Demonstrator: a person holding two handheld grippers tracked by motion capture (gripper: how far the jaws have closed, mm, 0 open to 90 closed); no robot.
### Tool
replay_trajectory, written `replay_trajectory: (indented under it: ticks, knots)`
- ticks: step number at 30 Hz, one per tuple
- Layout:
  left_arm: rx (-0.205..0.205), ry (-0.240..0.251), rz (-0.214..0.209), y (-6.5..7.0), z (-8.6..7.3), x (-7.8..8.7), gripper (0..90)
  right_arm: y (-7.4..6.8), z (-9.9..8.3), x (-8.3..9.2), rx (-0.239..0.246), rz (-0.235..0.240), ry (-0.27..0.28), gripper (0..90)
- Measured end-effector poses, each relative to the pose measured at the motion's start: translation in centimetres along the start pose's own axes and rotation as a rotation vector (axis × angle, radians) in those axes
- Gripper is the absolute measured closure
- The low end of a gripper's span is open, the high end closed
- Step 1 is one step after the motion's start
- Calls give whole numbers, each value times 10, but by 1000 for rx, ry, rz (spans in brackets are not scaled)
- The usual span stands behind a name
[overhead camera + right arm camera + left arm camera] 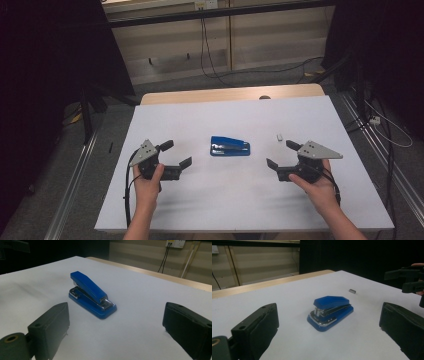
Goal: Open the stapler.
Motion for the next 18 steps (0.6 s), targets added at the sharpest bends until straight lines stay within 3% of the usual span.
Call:
replay_trajectory:
  ticks: [8, 12, 15, 18]
  knots:
    - [-8, -18, -41, 3, 2, -16, 24, -3, 1, -14, -3, 19, -5, 103]
    - [9, -9, -42, 1, 2, -23, 25, -8, 0, -21, -10, 33, -16, 129]
    - [-2, -24, -37, 0, 1, -29, 25, -12, 1, -27, -3, 49, -22, 155]
    - [5, -21, -54, 1, 3, -36, 25, -16, 1, -34, -2, 71, -23, 206]
Point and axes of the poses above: each handheld gripper's, and its own axes: x roughly backward along the jaws, z roughly out of its top, y roughly to its right, the point moved 4 cm from there along -x, roughly forward along the jaws, and after that the axes turned 10 degrees about y, right-handed, at the moved point
